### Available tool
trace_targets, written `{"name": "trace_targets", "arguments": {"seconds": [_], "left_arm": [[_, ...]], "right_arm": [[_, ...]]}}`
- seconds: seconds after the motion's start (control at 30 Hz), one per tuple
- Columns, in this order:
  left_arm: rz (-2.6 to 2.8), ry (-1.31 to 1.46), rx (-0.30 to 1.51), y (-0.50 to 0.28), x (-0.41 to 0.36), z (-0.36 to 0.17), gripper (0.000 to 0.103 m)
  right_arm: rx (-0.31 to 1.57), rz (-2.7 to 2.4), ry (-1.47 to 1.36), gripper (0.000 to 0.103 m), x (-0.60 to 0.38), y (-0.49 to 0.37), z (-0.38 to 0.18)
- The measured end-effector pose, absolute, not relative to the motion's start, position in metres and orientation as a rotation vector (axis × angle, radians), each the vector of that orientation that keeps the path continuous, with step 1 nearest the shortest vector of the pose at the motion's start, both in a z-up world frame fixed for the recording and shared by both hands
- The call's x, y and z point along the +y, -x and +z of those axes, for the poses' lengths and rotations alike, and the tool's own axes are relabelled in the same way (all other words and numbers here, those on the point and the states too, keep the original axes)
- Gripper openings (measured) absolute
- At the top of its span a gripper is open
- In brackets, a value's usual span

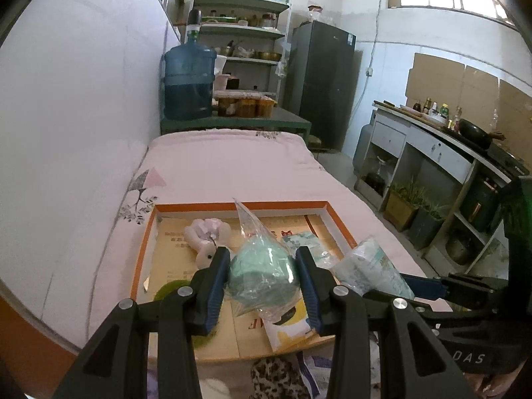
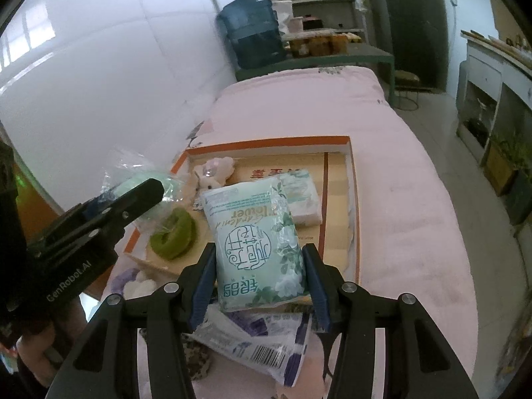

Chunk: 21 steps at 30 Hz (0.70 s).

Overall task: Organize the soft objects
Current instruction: 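Carry the bagged mint item and tissue pack over the box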

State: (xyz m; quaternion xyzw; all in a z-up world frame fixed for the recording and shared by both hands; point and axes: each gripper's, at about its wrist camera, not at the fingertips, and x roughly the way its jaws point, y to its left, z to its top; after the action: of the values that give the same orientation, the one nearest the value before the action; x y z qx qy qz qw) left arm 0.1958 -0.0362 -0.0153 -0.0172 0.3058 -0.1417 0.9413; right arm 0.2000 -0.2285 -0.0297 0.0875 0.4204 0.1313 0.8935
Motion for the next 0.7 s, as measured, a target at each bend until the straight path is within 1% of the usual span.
{"name": "trace_targets", "arguments": {"seconds": [0.7], "left_arm": [[-0.273,0.058,0.751,-0.244,-0.033,-0.074,0.041]], "right_arm": [[0.970,0.183,-0.198,0.053,-0.242,-0.251,-0.084]]}}
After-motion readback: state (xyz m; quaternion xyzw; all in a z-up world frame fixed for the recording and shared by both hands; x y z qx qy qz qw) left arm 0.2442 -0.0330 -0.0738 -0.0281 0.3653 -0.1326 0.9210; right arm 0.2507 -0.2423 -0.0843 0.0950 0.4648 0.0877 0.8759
